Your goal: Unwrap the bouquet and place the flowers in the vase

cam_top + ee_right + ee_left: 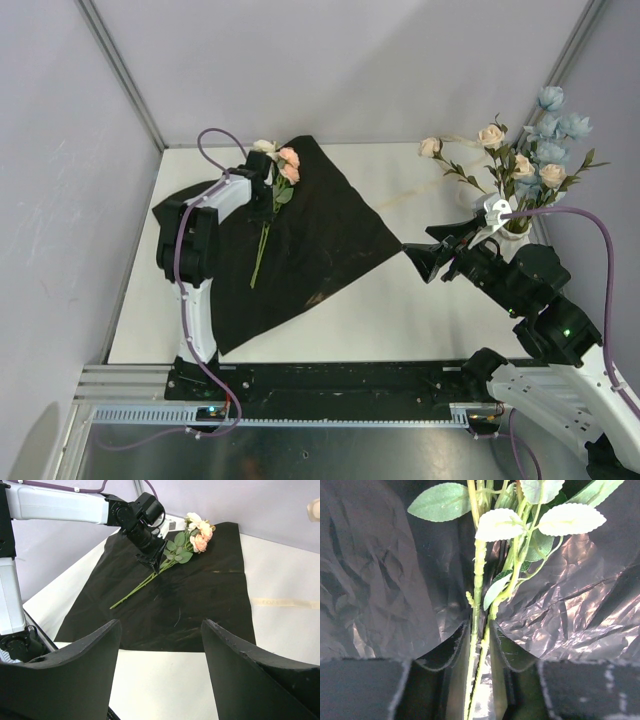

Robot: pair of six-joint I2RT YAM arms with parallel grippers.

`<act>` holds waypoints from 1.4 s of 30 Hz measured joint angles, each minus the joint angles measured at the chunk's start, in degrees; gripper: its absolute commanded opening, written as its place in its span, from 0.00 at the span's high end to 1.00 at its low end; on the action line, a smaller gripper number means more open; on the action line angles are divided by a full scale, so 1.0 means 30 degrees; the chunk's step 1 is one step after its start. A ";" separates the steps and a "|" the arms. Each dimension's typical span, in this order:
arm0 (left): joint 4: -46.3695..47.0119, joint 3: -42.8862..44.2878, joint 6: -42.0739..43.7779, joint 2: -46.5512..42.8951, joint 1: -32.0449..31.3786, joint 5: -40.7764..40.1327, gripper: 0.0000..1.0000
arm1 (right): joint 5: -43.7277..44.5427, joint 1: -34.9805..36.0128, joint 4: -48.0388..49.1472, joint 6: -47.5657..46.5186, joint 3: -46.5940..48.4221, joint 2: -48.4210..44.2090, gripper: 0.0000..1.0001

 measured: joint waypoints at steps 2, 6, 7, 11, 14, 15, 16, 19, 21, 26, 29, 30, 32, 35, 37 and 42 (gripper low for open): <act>0.0000 0.0000 0.0022 -0.0007 0.0015 -0.0124 0.82 | 0.0000 0.0000 -0.0007 0.0000 0.0000 0.0000 0.29; 0.0007 0.0000 0.0029 -0.0007 0.0015 -0.0124 0.81 | 0.0000 0.0000 0.0000 0.0000 0.0000 0.0000 0.29; 0.0015 0.0000 0.0029 -0.0007 0.0015 -0.0109 0.78 | 0.0000 0.0000 -0.0007 0.0000 0.0000 0.0000 0.29; 0.0000 0.0000 0.0029 -0.0066 0.0073 0.0248 0.69 | 0.0007 0.0000 -0.0007 -0.0007 0.0000 0.0000 0.29; -0.0029 0.0000 0.0029 -0.0182 0.0073 0.0386 0.68 | 0.0015 0.0000 -0.0007 -0.0007 0.0000 0.0000 0.29; -0.0051 0.0000 0.0036 -0.0284 0.0087 0.0430 0.69 | 0.0022 0.0000 -0.0007 -0.0007 0.0000 0.0000 0.29; -0.0058 0.0000 0.0029 -0.0415 0.0095 0.0466 0.70 | 0.0022 0.0000 -0.0007 -0.0007 0.0000 0.0000 0.29; -0.0044 0.0000 0.0036 -0.0903 0.0240 0.0663 0.70 | 0.0015 0.0000 -0.0007 -0.0007 0.0000 0.0000 0.29; -0.0036 0.0000 0.0044 -0.1202 0.0459 0.0758 0.70 | 0.0015 0.0000 -0.0007 -0.0007 0.0000 0.0000 0.29; -0.0058 0.0000 0.0080 -0.1304 0.0954 0.0889 0.70 | 0.0015 0.0000 -0.0007 -0.0007 0.0000 0.0000 0.29; -0.0044 0.0000 0.0102 -0.1297 0.1035 0.1020 0.70 | 0.0015 0.0000 -0.0007 -0.0007 0.0000 -0.0036 0.29; -0.0051 0.0000 0.0102 -0.1282 0.1035 0.1158 0.70 | 0.0015 0.0000 -0.0007 -0.0007 0.0000 -0.0051 0.29; -0.0044 0.0000 0.0131 -0.1246 0.1020 0.1377 0.69 | 0.0015 0.0000 -0.0007 -0.0007 0.0000 -0.0066 0.29; -0.0044 0.0000 0.0270 -0.1086 0.0976 0.1639 0.69 | 0.0015 0.0000 -0.0007 -0.0007 0.0000 -0.0080 0.29; -0.0044 0.0000 0.0408 -0.0918 0.0947 0.1785 0.69 | 0.0022 0.0000 -0.0015 -0.0015 0.0000 -0.0080 0.29; -0.0044 0.0000 0.0510 -0.0510 0.0889 0.1858 0.70 | 0.0073 0.0000 -0.0007 -0.0095 0.0000 -0.0087 0.29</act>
